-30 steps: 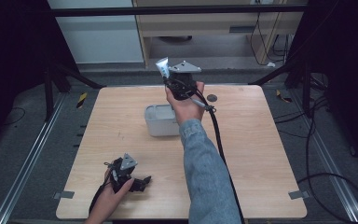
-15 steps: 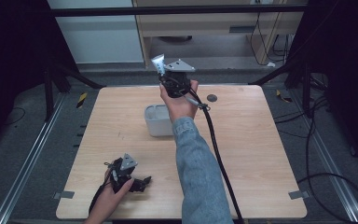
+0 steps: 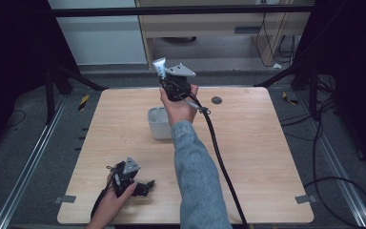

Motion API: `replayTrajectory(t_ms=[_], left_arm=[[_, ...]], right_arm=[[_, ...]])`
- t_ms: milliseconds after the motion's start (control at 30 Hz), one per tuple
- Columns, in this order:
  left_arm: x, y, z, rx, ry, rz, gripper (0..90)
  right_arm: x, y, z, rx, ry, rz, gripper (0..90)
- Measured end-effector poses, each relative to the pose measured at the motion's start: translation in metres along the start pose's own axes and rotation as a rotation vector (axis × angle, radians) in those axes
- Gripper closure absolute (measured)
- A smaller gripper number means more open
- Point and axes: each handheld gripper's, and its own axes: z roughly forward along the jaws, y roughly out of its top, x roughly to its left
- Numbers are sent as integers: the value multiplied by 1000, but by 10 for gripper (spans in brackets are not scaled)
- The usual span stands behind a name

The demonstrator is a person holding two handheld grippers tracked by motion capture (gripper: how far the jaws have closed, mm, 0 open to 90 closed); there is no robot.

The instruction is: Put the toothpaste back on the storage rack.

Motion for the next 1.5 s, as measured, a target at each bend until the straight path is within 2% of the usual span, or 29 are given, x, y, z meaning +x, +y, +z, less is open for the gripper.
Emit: replayTrajectory(t_ms=[367, 667, 967, 1500], left_arm=[[0, 0, 0, -1, 0, 0, 0], [0, 0, 0, -1, -1, 1, 0], [0, 0, 0, -2, -5, 3, 0], [0, 0, 0, -2, -6, 3, 0]], right_arm=[[6, -16, 12, 21, 10, -13, 797], [4, -29, 17, 58, 5, -10, 797], [5, -36, 21, 80, 6, -24, 796], [-1, -48, 22, 123, -1, -14, 795]])
